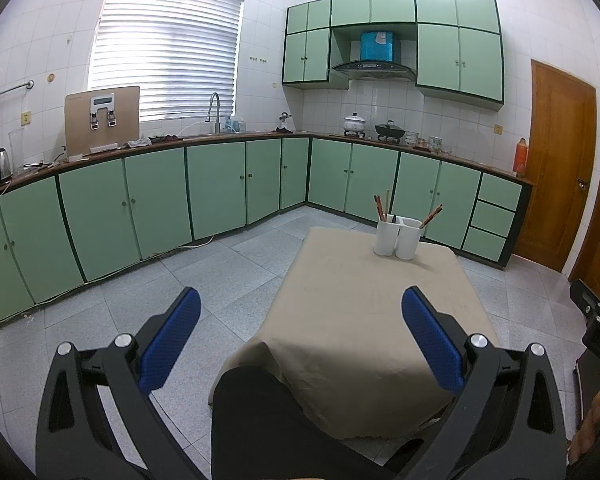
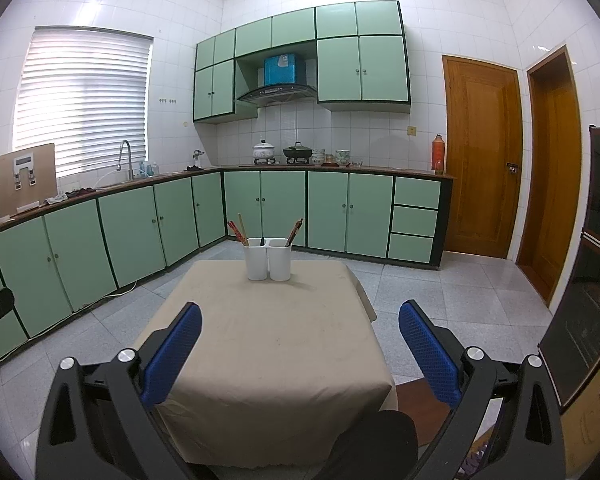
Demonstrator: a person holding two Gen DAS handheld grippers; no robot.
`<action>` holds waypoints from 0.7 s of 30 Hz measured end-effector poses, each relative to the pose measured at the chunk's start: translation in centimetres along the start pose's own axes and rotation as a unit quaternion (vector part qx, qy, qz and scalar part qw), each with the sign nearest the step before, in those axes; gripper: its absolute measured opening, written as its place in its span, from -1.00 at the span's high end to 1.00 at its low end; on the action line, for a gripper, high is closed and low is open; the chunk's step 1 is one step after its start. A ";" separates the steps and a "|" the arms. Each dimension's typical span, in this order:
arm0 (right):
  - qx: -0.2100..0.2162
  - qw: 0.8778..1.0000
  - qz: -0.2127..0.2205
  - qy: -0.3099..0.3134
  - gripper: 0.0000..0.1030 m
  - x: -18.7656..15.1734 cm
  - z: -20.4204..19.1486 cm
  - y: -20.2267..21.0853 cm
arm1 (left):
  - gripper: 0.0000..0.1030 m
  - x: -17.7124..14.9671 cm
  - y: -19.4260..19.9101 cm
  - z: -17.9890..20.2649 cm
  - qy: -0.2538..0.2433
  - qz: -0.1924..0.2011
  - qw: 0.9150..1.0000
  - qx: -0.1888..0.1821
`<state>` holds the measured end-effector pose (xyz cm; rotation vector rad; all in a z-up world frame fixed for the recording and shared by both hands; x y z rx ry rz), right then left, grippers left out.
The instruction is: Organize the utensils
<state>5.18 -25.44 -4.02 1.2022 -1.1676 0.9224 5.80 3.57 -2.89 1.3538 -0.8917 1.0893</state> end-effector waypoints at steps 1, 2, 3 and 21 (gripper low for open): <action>0.000 1.000 0.000 0.000 -0.88 0.0 0.1 0.0 | -0.90 0.1 0.0 0.0 0.000 0.000 1.000 0.000; 0.000 1.000 0.000 0.000 -0.88 0.0 0.0 0.0 | -0.90 0.0 0.0 0.0 0.000 0.000 1.000 -0.001; 0.000 1.000 0.000 0.000 -0.88 0.0 0.0 0.0 | -0.90 0.1 0.0 0.0 0.000 0.000 1.000 0.000; 0.000 1.000 -0.001 0.000 -0.88 -0.1 -0.3 0.0 | -0.90 0.0 -0.1 -0.2 0.002 0.002 1.000 -0.005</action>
Point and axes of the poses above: each gripper's, at about its wrist camera, not at the fingertips, and y roughly against the way its jaws point, z to its right, x to its top, the point moved 9 cm from there along -y, roughly the way its jaws point, and after that the axes turned 6 degrees about z, right-handed, at the moved point
